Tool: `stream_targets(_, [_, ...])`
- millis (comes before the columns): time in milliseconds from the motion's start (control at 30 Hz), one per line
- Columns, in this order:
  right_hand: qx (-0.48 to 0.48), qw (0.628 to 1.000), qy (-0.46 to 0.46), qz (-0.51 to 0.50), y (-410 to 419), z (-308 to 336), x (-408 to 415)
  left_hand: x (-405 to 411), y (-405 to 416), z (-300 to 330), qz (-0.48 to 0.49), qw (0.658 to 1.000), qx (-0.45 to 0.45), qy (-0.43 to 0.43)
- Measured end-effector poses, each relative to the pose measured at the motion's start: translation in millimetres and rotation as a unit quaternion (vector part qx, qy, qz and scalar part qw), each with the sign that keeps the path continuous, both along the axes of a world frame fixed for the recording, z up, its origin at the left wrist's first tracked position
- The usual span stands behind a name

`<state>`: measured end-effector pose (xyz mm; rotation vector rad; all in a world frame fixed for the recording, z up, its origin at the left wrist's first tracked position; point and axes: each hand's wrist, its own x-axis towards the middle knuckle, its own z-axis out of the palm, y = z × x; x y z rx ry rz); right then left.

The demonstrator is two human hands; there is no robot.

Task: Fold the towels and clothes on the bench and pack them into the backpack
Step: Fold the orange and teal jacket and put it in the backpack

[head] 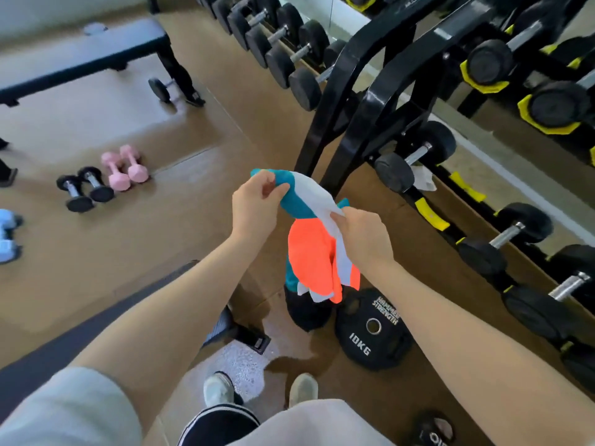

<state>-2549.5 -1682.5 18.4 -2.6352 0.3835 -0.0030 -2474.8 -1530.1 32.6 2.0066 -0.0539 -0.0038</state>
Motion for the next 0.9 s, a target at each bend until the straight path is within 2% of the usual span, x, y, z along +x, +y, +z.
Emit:
stream_targets(67, [0.094,0.995,0.035,0.007,-7.5,2.2,9.0,3.0,1.0,-6.1,0.016,0.999,0.032,-0.010])
stream_targets(167, [0.240,0.968,0.067,0.023,-10.0,9.6,17.1,6.1,2.3,-9.9,0.034,0.998,0.046,-0.007])
stream_targets(233, [0.290,0.954,0.073,0.009,-13.1,16.8,18.8,6.3,4.0,-8.8,0.037,0.999,0.035,-0.009])
stream_targets(367, [0.283,0.956,0.052,-0.050,-22.1,15.8,24.1,-8.3,8.1,-6.2,-0.018,0.999,0.045,-0.001])
stream_targets(467, [0.257,0.963,0.027,-0.080,-15.9,8.3,30.2,-14.7,18.9,-7.1,-0.077,0.995,0.052,0.036])
stream_targets(567, [0.274,0.953,-0.008,-0.129,-8.1,-0.6,33.9,-18.2,31.9,-2.3,-0.147,0.985,0.011,0.094])
stream_targets(633, [0.280,0.950,0.002,-0.137,-4.2,-6.4,34.0,-21.6,36.7,2.8,-0.176,0.981,0.005,0.079])
stream_targets(733, [0.215,0.976,0.032,-0.006,4.9,-3.1,23.6,-20.6,42.2,6.9,-0.189,0.981,0.031,0.011])
stream_targets(833, [0.226,0.957,-0.023,0.183,22.3,19.0,12.5,-19.9,44.2,10.9,-0.242,0.969,0.057,-0.001])
stream_targets(900, [0.210,0.945,-0.017,0.252,37.0,28.8,15.3,-21.6,47.5,10.0,-0.250,0.965,0.071,-0.026])
